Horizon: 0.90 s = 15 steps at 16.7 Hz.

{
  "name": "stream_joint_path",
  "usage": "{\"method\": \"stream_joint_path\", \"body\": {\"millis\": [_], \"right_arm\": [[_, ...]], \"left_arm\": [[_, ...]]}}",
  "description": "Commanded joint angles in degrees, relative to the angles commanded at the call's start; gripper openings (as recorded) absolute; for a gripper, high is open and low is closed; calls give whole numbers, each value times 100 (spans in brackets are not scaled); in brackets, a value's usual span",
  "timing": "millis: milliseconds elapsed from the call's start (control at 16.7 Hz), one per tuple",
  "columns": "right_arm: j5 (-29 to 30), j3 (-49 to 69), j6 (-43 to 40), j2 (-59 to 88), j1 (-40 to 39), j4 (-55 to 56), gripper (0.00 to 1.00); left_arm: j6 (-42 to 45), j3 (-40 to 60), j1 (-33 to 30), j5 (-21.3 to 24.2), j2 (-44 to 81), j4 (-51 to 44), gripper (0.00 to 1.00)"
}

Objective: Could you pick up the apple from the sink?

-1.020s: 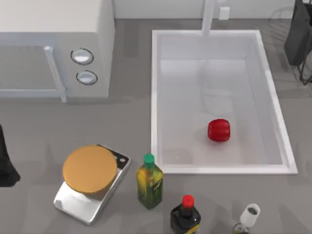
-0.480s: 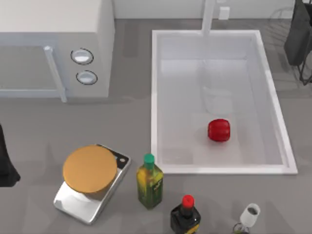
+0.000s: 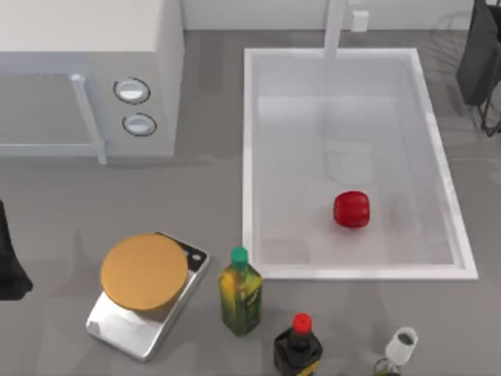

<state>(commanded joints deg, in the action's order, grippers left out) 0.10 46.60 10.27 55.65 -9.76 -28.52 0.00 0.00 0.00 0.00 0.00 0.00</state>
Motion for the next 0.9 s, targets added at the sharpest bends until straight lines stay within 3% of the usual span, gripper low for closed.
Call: {"method": "stream_joint_path", "body": {"millis": [540, 900], "right_arm": [[7, 4220, 932, 5000, -884, -2593, 100], [13, 6120, 1343, 7266, -1278, -3747, 100]], "left_arm": [[0, 0, 0, 0, 0, 0, 100], [0, 0, 0, 0, 0, 0, 100]]}}
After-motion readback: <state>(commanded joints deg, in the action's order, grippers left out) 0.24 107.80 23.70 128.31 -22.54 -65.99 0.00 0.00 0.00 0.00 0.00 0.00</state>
